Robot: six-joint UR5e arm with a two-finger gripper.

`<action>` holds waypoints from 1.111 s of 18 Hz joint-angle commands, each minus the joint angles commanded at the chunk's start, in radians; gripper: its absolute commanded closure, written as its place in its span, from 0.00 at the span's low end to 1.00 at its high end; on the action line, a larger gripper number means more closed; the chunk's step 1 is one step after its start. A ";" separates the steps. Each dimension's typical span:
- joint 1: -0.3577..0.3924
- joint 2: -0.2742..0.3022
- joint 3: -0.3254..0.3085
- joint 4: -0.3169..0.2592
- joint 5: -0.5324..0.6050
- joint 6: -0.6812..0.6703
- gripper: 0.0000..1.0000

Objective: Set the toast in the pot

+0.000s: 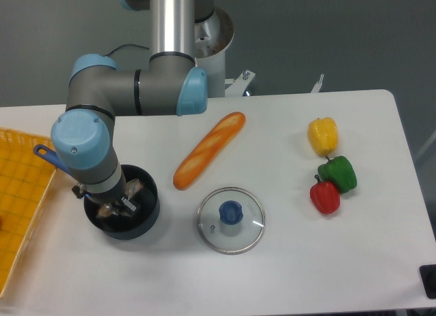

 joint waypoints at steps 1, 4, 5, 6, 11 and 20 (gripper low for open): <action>0.008 0.002 0.000 0.009 0.000 0.000 0.54; 0.021 0.006 0.000 0.035 0.000 -0.002 0.49; 0.031 0.011 0.000 0.038 0.000 -0.002 0.48; 0.032 0.014 0.000 0.040 0.000 0.000 0.46; 0.060 0.020 -0.002 0.044 0.015 0.009 0.04; 0.126 0.025 -0.003 0.040 0.137 0.121 0.00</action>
